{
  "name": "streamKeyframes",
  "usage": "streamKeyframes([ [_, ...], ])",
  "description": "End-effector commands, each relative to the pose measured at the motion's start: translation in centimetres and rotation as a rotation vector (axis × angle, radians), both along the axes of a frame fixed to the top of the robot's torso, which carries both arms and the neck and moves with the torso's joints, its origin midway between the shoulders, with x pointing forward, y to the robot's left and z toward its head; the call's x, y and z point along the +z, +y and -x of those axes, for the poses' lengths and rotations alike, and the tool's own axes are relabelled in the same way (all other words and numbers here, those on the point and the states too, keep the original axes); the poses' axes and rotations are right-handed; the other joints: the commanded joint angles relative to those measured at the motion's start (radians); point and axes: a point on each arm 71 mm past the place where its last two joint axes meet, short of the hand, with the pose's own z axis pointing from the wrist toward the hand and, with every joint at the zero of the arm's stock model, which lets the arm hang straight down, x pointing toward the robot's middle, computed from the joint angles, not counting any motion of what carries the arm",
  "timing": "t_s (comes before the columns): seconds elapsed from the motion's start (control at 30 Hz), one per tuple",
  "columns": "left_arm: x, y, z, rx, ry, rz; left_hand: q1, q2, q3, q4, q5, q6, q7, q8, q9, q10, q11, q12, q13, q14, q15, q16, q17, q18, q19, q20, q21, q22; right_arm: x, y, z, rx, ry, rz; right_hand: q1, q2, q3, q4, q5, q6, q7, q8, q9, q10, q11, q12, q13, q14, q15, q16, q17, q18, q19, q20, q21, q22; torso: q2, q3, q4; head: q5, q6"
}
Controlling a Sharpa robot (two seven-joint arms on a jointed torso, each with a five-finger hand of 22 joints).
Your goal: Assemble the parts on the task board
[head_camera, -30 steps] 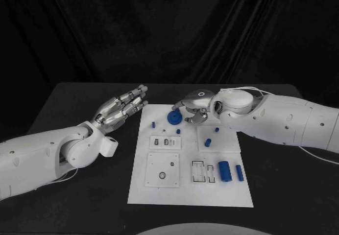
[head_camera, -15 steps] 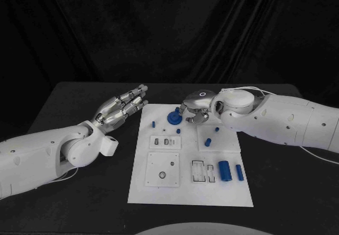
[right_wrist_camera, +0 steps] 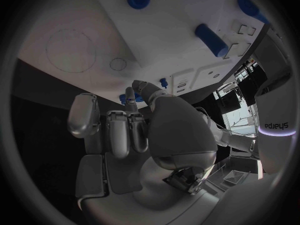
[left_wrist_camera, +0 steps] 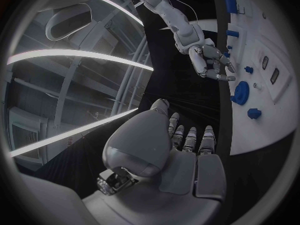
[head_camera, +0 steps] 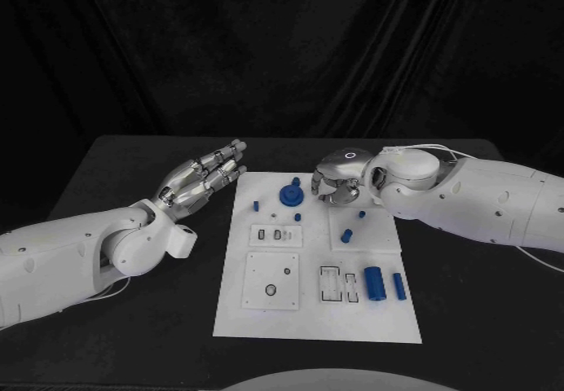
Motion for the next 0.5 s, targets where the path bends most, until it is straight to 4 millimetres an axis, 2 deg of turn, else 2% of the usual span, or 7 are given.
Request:
streamKeyframes([
  [0.03,0.0,0.0,0.1,-0.011,-0.004,0.008,0.009,-0.002,0.006,0.000,0.004,-0.006,0.003,0.003,0.000,-0.002,0.007,-0.001,-0.001,0.002,0.005,-0.001,0.001,0.018,0.000,0.006,0.003,0.002,1.1,-1.0,0.1,-0.027,-0.055,-0.035,-0.018,0.008,-0.026,0.017,-0.070,-0.025,-0.002,0.006,0.032,0.104,0.001,0.003,0.263,0.084,0.005,-0.003,0.216,0.008,0.009,0.001,-0.004,0.086,-0.001,0.0002,-0.0002,-0.001,0.001],
  [0.1,0.0,0.0,0.1,-0.010,-0.003,0.008,0.009,-0.002,0.006,0.000,0.004,-0.006,0.003,0.003,0.000,-0.002,0.007,-0.001,-0.001,0.002,0.005,-0.001,0.001,0.018,0.000,0.006,0.003,0.002,1.9,-1.9,0.2,-0.046,-0.063,-0.055,-0.039,0.009,-0.051,0.045,-0.144,-0.052,-0.002,-0.004,0.047,0.104,0.001,0.003,0.263,0.086,0.005,0.000,0.220,0.007,0.016,0.001,0.001,0.091,-0.001,-0.0001,-0.0002,-0.001,0.000],
  [0.13,0.0,0.1,0.1,-0.010,-0.003,0.008,0.009,-0.002,0.006,0.000,0.004,-0.006,0.003,0.003,0.000,-0.002,0.007,-0.001,-0.001,0.002,0.005,-0.001,0.001,0.018,0.000,0.006,0.003,0.002,2.0,-2.1,0.2,-0.050,-0.063,-0.061,-0.039,0.009,-0.051,0.045,-0.144,-0.052,-0.002,-0.004,0.047,0.104,0.001,0.003,0.263,0.086,0.005,0.000,0.220,0.007,0.016,0.001,0.001,0.091,-0.001,-0.0001,-0.0004,-0.002,-0.001],
  [0.23,0.0,0.1,0.1,-0.009,-0.003,0.007,0.010,-0.002,0.007,-0.001,0.004,-0.005,0.003,0.003,0.000,-0.001,0.007,-0.001,0.000,0.003,0.005,0.000,0.001,0.018,0.000,0.006,0.003,0.002,3.5,-3.7,0.4,-0.091,-0.063,-0.112,-0.058,0.002,-0.073,0.073,-0.190,-0.070,0.001,-0.022,0.048,0.104,0.001,0.003,0.263,0.093,0.006,0.013,0.235,0.002,0.033,0.000,0.022,0.104,-0.001,-0.0003,-0.0015,-0.001,-0.002],
  [0.33,0.0,0.1,0.1,-0.009,-0.002,0.007,0.010,-0.002,0.007,-0.001,0.004,-0.005,0.003,0.003,0.000,-0.001,0.007,-0.001,0.000,0.003,0.005,0.000,0.001,0.018,0.000,0.006,0.003,0.002,4.4,-5.4,0.7,-0.129,-0.062,-0.147,-0.058,0.000,-0.080,0.080,-0.197,-0.063,0.002,-0.022,0.052,0.104,0.002,0.003,0.263,0.100,0.005,0.029,0.254,-0.004,0.050,0.000,0.050,0.118,-0.001,-0.0012,-0.0022,-0.002,-0.005],
  [0.4,0.0,0.0,0.1,-0.010,-0.003,0.007,0.010,-0.002,0.007,-0.001,0.004,-0.005,0.003,0.003,0.000,-0.001,0.007,-0.001,0.000,0.003,0.005,0.000,0.001,0.018,0.000,0.006,0.003,0.002,4.9,-6.6,1.0,-0.150,-0.064,-0.163,-0.051,-0.001,-0.088,0.088,-0.198,-0.052,-0.001,-0.022,0.058,0.104,-0.001,0.003,0.263,0.104,0.002,0.037,0.263,-0.016,0.082,-0.004,0.104,0.145,-0.001,-0.0018,-0.0031,-0.003,-0.006],
  [0.5,0.0,-0.1,0.1,-0.013,-0.003,0.008,0.010,-0.002,0.007,-0.001,0.004,-0.005,0.003,0.003,0.000,-0.001,0.007,-0.001,0.000,0.003,0.005,0.000,0.001,0.018,0.000,0.006,0.003,0.002,5.2,-8.0,1.4,-0.176,-0.066,-0.176,-0.047,-0.003,-0.091,0.091,-0.197,-0.054,-0.002,-0.025,0.059,0.104,-0.003,0.003,0.263,0.102,0.000,0.031,0.256,-0.019,0.089,-0.005,0.116,0.151,-0.002,-0.0022,-0.0036,-0.001,-0.006],
])
